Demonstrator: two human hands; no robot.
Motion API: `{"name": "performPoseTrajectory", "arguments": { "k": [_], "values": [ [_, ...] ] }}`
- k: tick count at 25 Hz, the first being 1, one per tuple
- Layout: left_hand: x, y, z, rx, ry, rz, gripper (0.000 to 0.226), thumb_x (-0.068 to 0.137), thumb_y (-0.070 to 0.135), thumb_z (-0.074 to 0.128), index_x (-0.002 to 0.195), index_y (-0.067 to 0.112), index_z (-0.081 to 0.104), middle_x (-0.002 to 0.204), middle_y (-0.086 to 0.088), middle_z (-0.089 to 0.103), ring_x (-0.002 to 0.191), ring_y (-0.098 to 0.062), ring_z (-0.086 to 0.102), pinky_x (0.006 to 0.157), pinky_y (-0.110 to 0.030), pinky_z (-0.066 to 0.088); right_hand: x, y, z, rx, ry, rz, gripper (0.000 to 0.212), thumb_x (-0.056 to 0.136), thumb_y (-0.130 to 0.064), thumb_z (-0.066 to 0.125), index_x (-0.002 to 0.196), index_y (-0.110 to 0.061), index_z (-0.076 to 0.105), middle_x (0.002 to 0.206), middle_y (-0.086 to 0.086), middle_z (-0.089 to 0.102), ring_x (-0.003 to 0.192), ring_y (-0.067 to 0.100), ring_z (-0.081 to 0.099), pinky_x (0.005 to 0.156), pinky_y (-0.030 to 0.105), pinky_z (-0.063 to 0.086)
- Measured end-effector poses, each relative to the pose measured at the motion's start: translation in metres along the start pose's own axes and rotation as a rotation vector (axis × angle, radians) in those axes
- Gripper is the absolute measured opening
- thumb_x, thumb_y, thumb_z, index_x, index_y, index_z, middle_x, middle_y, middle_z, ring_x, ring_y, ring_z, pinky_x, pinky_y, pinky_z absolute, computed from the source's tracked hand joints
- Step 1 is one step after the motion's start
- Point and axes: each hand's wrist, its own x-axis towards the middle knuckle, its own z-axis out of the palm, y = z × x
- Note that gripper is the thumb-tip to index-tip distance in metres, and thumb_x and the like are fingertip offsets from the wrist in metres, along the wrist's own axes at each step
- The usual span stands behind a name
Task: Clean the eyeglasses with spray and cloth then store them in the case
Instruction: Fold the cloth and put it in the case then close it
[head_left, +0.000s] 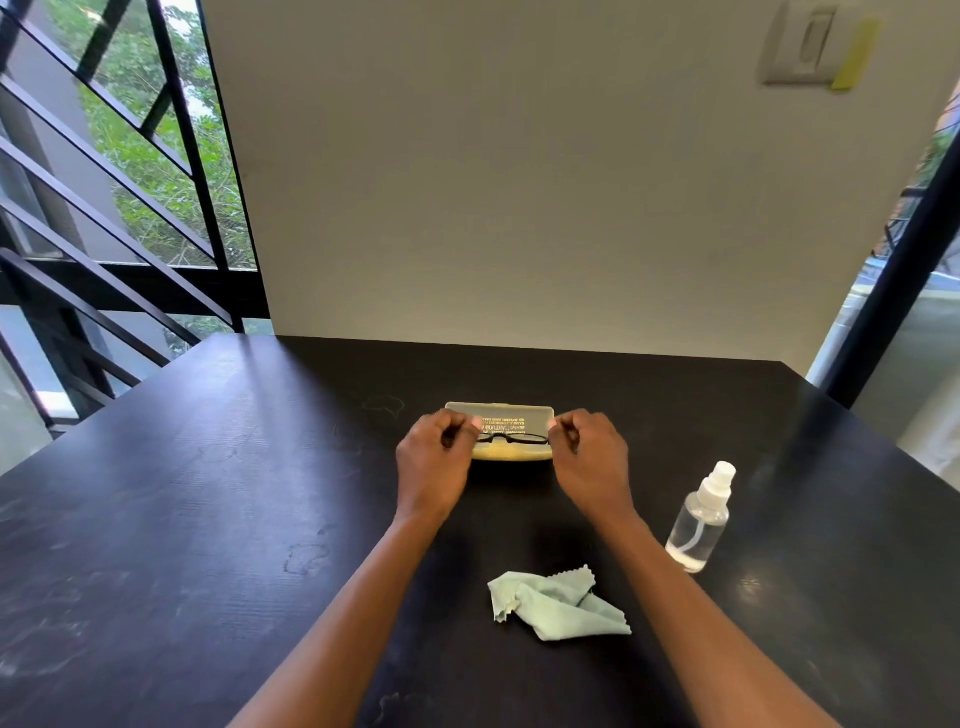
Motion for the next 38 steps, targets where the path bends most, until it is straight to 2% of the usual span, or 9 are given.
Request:
{"name": "performPoseTrajectory", "arguments": {
  "k": [3,7,15,18,21,25,28,33,38],
  "values": [
    [-0.013,0.006,0.001,0.012,-0.386,-0.039,0.012,0.078,0.024,0.072,0.074,0.015,0.065,0.077,0.003,0.064,0.072,-0.008,0.056,0.06,-0.007,0.04,-0.013,0.002,-0.009,-0.021,-0.342,0.038,0.015,0.091,-0.028,0.056,0.086,-0.016,0.063,0.071,-0.008,0.054,0.064,0.006,0.049,0.05,0.01,0.032],
    [-0.021,0.006,-0.004,0.277,-0.855,-0.135,0.025,0.067,0.034,0.08,0.073,0.017,0.063,0.084,-0.005,0.067,0.08,-0.016,0.058,0.078,-0.032,0.048,-0.027,0.006,-0.027,-0.12,-0.707,0.11,0.02,0.086,-0.041,0.06,0.074,-0.025,0.06,0.074,-0.01,0.058,0.068,0.003,0.052,0.055,0.017,0.035],
    [-0.033,0.013,-0.003,0.403,-1.067,-0.061,0.019,0.071,0.027,0.078,0.074,0.022,0.06,0.08,0.007,0.06,0.079,-0.01,0.054,0.078,-0.03,0.048,-0.03,-0.008,-0.061,-0.352,-1.119,0.11,0.016,0.078,-0.024,0.072,0.072,-0.027,0.057,0.072,-0.013,0.056,0.067,0.001,0.049,0.056,0.016,0.038],
    [-0.037,0.017,0.0,0.39,-1.051,-0.049,0.028,0.072,0.031,0.076,0.09,0.014,0.062,0.09,-0.001,0.063,0.085,-0.016,0.057,0.081,-0.035,0.049,-0.033,-0.01,-0.06,-0.266,-1.095,0.05,0.019,0.084,-0.019,0.065,0.071,-0.028,0.054,0.072,-0.011,0.055,0.07,0.006,0.049,0.063,0.021,0.039],
    [-0.041,0.024,0.002,0.268,-0.97,-0.064,0.036,0.075,0.028,0.074,0.099,0.006,0.06,0.092,-0.008,0.061,0.085,-0.02,0.056,0.082,-0.041,0.048,-0.03,-0.017,-0.063,0.109,-0.978,0.021,0.016,0.086,-0.016,0.063,0.075,-0.026,0.056,0.073,-0.006,0.057,0.068,0.009,0.049,0.065,0.026,0.04],
    [-0.04,0.034,-0.008,-0.172,-0.811,-0.192,0.013,0.078,0.011,0.071,0.076,0.009,0.058,0.075,-0.005,0.055,0.073,-0.016,0.051,0.066,-0.029,0.045,-0.025,-0.024,-0.061,0.502,-0.662,0.093,0.018,0.079,-0.01,0.07,0.076,-0.022,0.058,0.063,-0.007,0.056,0.061,0.01,0.049,0.057,0.024,0.043],
    [-0.037,0.039,-0.017,-0.317,-0.749,-0.199,0.016,0.081,0.007,0.067,0.07,0.013,0.057,0.079,-0.006,0.057,0.077,-0.015,0.053,0.071,-0.026,0.046,-0.028,-0.024,-0.058,0.735,-0.587,0.179,0.018,0.08,-0.006,0.069,0.082,-0.019,0.057,0.063,-0.006,0.059,0.061,0.007,0.053,0.059,0.02,0.046],
    [-0.031,0.038,-0.023,-0.152,-0.739,-0.116,0.015,0.082,0.009,0.067,0.083,0.007,0.052,0.08,-0.009,0.05,0.074,-0.018,0.045,0.067,-0.027,0.04,-0.028,-0.029,-0.06,0.788,-0.472,0.168,0.016,0.085,-0.006,0.063,0.089,-0.019,0.055,0.072,-0.001,0.053,0.064,0.008,0.05,0.055,0.023,0.042],
    [-0.034,0.041,-0.031,-0.348,-0.79,-0.2,0.011,0.082,0.012,0.067,0.086,0.007,0.057,0.086,-0.008,0.061,0.079,-0.018,0.058,0.072,-0.031,0.049,-0.025,-0.037,-0.067,0.79,-0.485,0.13,0.014,0.087,-0.008,0.061,0.089,-0.021,0.057,0.074,-0.003,0.055,0.064,0.005,0.053,0.053,0.021,0.045]
  ]
}}
